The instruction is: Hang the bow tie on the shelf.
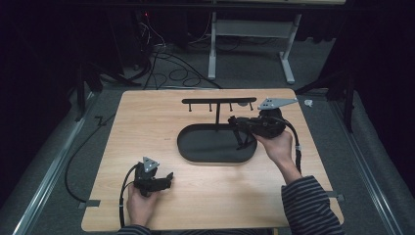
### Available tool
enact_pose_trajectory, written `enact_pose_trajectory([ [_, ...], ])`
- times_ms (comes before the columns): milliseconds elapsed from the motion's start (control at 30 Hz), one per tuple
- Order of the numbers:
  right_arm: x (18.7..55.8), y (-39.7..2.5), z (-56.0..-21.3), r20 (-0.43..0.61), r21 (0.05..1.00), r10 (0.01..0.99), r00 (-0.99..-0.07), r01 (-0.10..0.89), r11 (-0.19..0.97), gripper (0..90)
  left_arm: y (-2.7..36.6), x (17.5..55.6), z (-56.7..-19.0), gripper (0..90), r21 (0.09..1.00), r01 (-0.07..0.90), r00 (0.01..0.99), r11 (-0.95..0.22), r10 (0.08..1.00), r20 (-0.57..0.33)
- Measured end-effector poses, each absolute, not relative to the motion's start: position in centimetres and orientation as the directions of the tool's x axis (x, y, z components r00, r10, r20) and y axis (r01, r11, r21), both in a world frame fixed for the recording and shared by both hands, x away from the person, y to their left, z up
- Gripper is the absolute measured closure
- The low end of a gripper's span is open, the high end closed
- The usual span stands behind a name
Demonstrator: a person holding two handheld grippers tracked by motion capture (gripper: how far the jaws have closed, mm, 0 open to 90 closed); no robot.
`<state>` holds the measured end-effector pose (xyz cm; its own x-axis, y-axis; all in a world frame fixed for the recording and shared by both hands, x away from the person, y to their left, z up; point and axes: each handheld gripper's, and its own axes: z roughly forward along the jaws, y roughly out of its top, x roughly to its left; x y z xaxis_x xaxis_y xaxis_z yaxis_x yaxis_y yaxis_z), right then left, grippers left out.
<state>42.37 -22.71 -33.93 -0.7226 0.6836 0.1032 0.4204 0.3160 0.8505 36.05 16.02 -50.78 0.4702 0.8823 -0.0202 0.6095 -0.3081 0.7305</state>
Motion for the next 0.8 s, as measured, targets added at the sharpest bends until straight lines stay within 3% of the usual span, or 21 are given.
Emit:
enact_pose_trajectory([
  [800,46.0,-22.1,-33.3,0.114,0.849,0.718,-0.687,0.443,0.289,88.8,16.0,36.1,-50.8,17.9,0.730,0.611,0.468,-0.307,0.883,-0.020],
])
